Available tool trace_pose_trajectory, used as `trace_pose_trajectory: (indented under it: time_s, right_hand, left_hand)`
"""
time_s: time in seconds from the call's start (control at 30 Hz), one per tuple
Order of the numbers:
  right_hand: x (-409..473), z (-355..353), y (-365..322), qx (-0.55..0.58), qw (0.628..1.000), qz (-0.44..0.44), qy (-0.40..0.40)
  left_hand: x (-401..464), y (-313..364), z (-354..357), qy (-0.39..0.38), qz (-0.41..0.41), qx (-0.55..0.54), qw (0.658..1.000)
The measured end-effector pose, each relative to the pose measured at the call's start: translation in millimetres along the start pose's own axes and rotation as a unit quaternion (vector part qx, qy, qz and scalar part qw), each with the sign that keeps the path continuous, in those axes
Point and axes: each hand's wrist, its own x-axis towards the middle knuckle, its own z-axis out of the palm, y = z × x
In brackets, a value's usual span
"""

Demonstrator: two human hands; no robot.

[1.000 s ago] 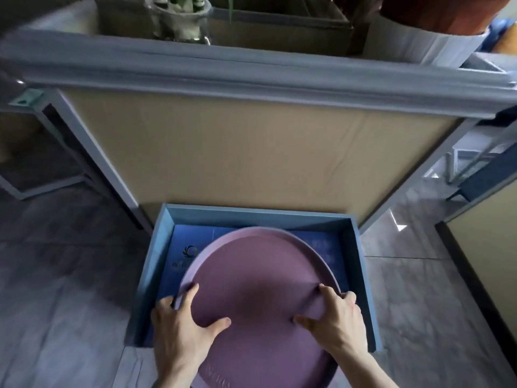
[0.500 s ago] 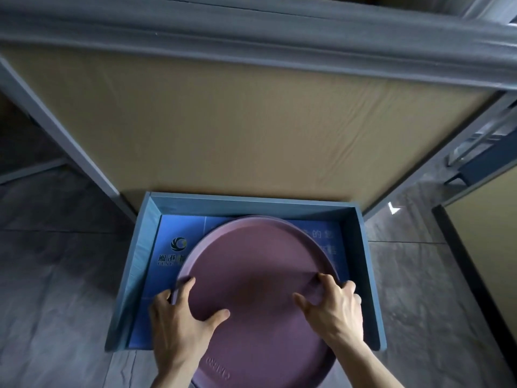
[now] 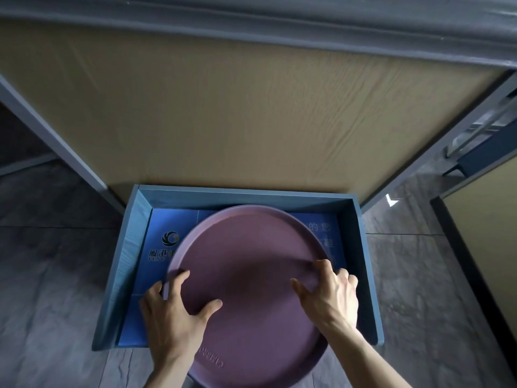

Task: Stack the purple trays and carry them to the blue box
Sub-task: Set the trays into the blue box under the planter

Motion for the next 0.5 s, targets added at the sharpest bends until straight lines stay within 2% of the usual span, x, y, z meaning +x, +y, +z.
trace_pose_trajectory:
  time_s: [0.23,0.3,0.37,0.43,0.5]
  right_hand:
    - [-16,16,11,-0.010,0.999,-0.047,-0.007]
    - [-28,23,16,-0.038,0.994,-0.106,0.016]
    - [-36,28,20,-0.061,0.984,-0.170,0.006]
    - [-38,29,19,-0.083,0.976,-0.198,-0.046]
    - [-36,29,18,-0.109,0.970,-0.202,-0.078]
  left_hand:
    - [-2,10,-6,-0.036,0.003,0.031,0.999]
    - [-6,13,-8,-0.022,0.047,0.068,0.996]
    - [-12,13,-7,-0.013,0.117,0.103,0.988]
    - [-19,14,-3,-0.052,0.194,0.133,0.970]
    - [-22,14,4,-0.112,0.233,0.147,0.955]
